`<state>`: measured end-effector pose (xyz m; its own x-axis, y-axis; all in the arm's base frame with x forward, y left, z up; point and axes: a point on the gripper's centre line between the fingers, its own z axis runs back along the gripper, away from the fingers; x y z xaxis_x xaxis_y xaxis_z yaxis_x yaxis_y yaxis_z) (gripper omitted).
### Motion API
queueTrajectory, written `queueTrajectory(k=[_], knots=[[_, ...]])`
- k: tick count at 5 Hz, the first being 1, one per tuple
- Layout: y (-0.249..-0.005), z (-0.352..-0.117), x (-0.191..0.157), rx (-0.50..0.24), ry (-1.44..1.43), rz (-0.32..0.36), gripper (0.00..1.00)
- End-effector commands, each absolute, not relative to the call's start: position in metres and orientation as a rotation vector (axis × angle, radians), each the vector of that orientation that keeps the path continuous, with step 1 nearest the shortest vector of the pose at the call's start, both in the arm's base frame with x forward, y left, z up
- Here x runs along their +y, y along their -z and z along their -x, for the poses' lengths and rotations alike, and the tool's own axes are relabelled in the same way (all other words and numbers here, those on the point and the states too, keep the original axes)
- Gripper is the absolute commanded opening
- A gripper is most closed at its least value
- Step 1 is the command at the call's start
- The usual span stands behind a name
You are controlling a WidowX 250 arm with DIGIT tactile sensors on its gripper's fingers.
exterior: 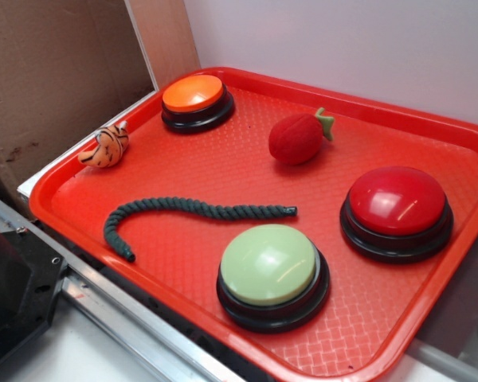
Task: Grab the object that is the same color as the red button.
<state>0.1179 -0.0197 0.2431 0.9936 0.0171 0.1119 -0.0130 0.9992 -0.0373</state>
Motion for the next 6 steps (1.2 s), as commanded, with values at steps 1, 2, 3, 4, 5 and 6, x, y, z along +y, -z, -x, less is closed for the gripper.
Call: queueTrajectory(k=[1, 2, 3, 4, 5, 6], knots=[[-0.243, -0.118, -0.020, -0.112, -0.015, 0.037, 1.00], [-0.245, -0.137, -0.019, -0.077, -0.034, -0.001, 1.00], [-0.255, -0.172, -0.008, -0.033, -0.094, -0.039, 1.00], [-0.248, -0.222, 0.003, 0.014, -0.150, -0.013, 1.00], [-0.241, -0.273, -0.016, 0.047, -0.078, -0.038, 1.00], [-0.228, -0.311, -0.051, 0.053, 0.044, -0.043, 1.00]])
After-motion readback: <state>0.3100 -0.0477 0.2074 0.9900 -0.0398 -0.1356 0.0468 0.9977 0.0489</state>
